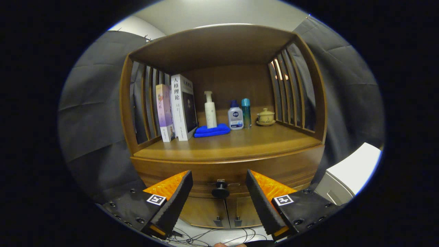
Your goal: Pull open the drawer, take out the items inside it, and place them on the countertop above the cabinet.
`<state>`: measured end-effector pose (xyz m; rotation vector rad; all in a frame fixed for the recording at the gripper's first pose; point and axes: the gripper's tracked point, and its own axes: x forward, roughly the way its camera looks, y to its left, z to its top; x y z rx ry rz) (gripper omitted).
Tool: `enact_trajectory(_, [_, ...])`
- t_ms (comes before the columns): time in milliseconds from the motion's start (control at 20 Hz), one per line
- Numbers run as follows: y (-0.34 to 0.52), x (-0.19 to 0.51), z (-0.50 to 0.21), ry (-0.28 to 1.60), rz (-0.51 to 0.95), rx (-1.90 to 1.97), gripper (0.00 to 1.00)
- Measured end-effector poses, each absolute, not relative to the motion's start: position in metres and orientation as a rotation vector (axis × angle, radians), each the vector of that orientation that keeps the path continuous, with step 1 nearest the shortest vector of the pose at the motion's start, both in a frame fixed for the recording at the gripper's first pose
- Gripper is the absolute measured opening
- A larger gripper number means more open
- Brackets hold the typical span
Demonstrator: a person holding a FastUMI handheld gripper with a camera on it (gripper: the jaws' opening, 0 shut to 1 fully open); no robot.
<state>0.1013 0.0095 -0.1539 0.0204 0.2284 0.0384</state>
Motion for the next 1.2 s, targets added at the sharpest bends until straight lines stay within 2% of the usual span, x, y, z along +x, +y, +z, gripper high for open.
enact_trajectory(550, [0.004, 0.148, -0.232, 0.371, -0.023, -0.030, 0.98])
enact_trajectory(750, [0.009, 0.151, -0.235, 0.361, -0.019, -0.051, 0.72])
enact_trajectory(800, [0.016, 0.153, -0.238, 0.367, 0.005, -0.046, 0.69])
enact_trajectory(950, [0.014, 0.151, -0.238, 0.371, -0.019, -0.052, 0.47])
enact_trajectory(1200, [0.015, 0.154, -0.239, 0.372, 0.015, -0.030, 0.28])
